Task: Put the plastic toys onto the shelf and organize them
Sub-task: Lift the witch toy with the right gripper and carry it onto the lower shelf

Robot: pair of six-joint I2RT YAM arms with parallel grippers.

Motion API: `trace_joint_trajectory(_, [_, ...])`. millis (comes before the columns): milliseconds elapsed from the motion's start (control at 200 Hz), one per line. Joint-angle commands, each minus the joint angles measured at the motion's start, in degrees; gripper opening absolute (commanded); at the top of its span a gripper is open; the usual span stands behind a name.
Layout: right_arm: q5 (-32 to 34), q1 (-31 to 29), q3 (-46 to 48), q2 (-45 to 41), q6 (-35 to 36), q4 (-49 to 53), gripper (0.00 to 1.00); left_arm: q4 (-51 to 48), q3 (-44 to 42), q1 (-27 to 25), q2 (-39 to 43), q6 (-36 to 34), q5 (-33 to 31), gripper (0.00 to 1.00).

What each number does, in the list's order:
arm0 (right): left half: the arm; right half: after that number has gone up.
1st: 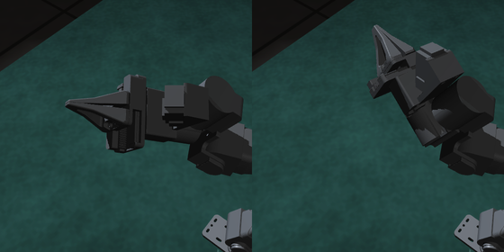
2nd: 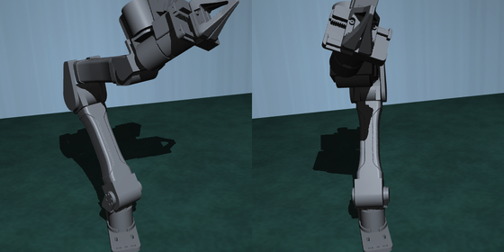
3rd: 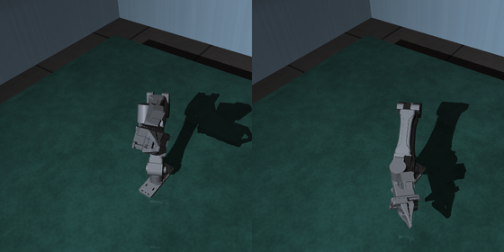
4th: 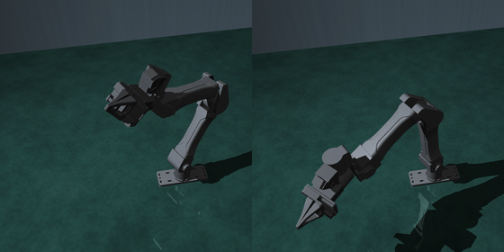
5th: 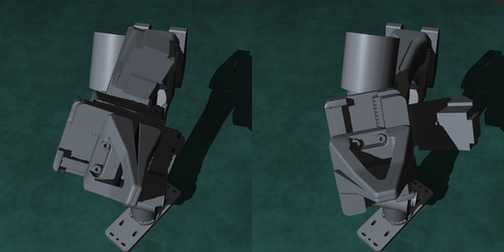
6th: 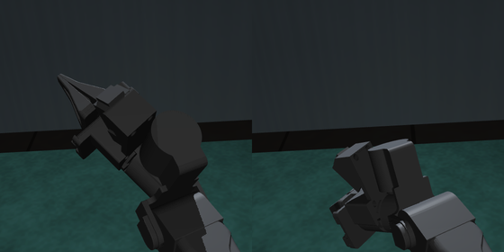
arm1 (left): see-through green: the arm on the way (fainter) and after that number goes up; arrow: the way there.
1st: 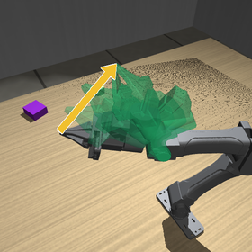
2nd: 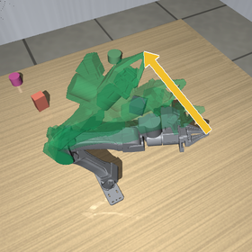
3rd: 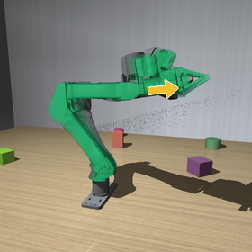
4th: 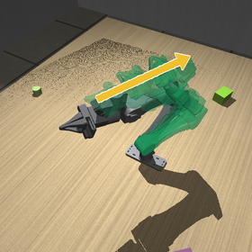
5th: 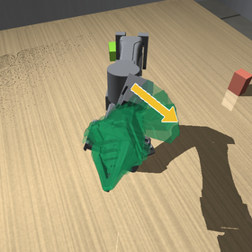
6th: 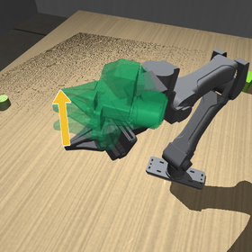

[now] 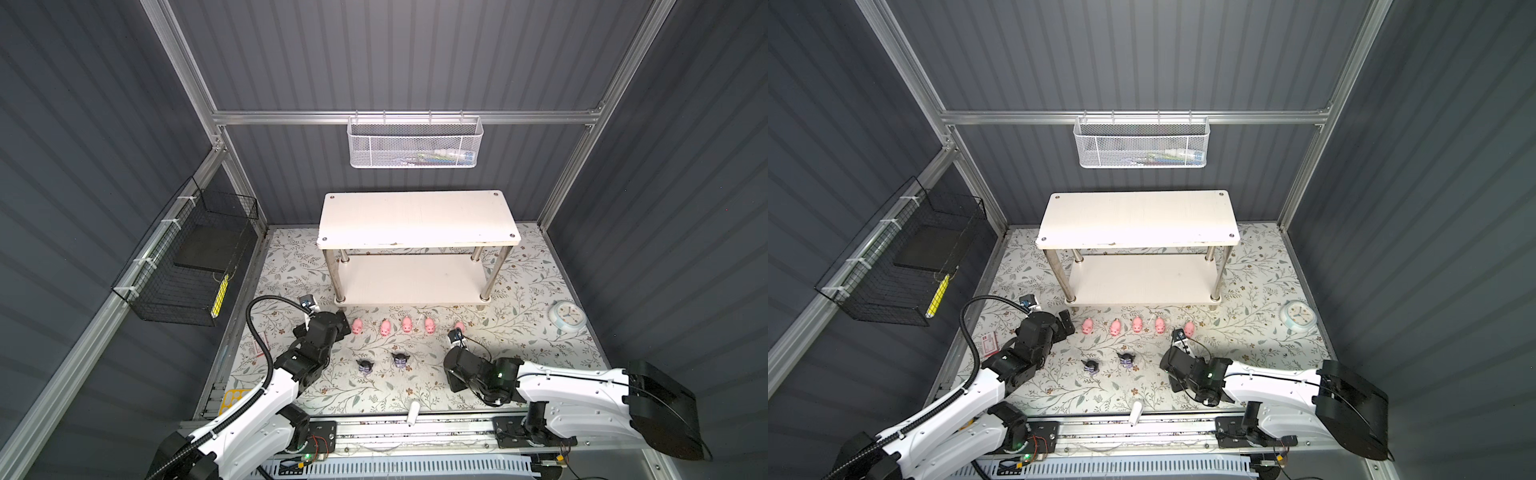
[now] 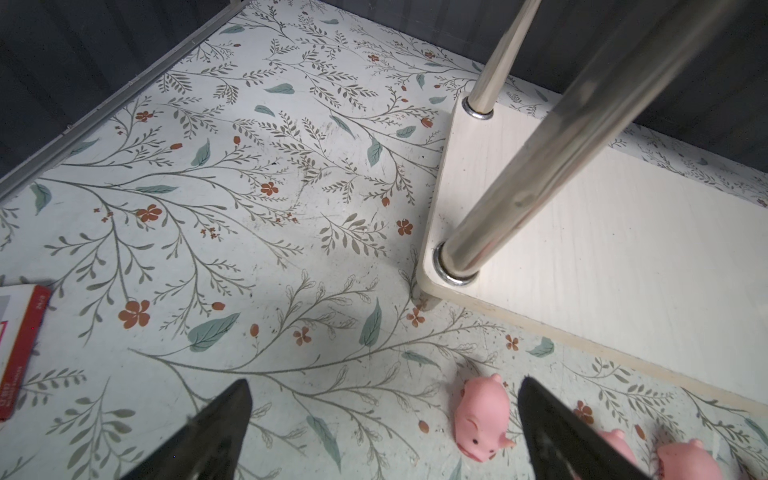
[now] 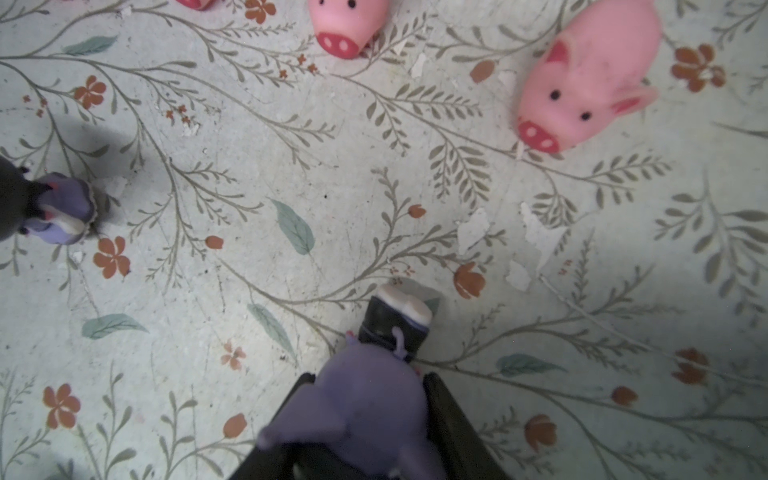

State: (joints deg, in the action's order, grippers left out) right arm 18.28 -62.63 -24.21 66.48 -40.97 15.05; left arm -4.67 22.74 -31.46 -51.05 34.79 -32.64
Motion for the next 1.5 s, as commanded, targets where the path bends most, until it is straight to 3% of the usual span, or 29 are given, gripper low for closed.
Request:
trace_joint_trajectory(0, [0.7,-0.26,-1.37,-0.8,0.0,1.72,0.39,0.67,-0.95,-0.18,-0.18,0.64,-0.67,1.0])
trace_joint_trajectory(345, [3.27,0.12,-9.22,-7.14,5.59,14.01,0.37,0.36,-1.0,-0.17,-0.02,0.47,-0.71,1.0])
trace_joint_trajectory(640, [0.81,9.53,-22.26,-6.71,17.25,21.33,0.37,1.06,-1.43,-0.17,-0.41,0.48,-0.45,1.0])
trace_joint_trajectory(960, [-2.16,21.59,-26.22,2.45,25.31,14.16,0.38,2.37,-1.56,-0.13,-0.8,0.46,0.17,1.0])
trace_joint_trajectory(1496, [-1.69,28.91,-30.93,14.81,34.35,3.02,0.37,3.81,-2.39,-0.17,-0.85,0.56,0.91,0.99])
